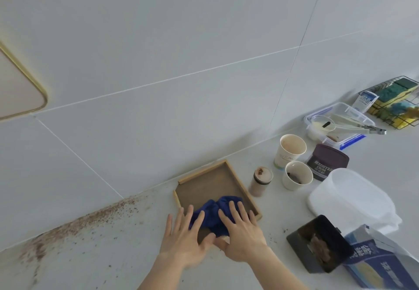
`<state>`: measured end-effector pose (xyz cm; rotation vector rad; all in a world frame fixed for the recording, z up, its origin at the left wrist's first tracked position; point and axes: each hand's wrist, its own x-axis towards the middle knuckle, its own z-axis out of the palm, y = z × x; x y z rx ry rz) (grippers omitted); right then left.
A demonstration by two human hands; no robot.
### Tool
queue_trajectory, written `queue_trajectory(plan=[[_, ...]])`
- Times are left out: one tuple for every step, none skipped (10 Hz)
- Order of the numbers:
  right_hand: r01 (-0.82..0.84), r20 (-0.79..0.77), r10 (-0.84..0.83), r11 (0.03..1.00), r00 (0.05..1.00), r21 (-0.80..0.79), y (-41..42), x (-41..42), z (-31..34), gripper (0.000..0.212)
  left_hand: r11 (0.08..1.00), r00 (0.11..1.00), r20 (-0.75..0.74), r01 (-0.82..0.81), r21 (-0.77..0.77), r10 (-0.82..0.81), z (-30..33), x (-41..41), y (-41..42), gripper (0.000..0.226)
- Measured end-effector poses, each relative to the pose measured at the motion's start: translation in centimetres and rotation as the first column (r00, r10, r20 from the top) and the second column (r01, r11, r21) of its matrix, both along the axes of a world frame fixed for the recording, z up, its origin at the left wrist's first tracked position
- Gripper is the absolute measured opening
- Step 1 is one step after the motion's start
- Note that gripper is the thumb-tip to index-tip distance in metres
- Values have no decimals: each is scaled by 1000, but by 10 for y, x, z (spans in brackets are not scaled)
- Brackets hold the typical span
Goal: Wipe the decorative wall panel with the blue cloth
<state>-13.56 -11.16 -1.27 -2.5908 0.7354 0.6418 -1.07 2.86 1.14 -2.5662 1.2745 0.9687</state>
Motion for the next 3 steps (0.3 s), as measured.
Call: queue_trajectory(plan=[[-18, -86, 20, 1000, 996, 22, 2, 3, 15, 108, 998, 999, 47, -14, -55, 17, 21, 8, 10, 120], [2, -98, 1, 1000, 995, 31, 11, 11, 42, 119, 995, 994, 102, -25, -94, 35, 45, 23, 28, 103], [-10, -61, 12, 999, 998, 30, 28, 16, 70, 111, 992, 992, 120, -22, -125, 37, 71, 34, 51, 99]])
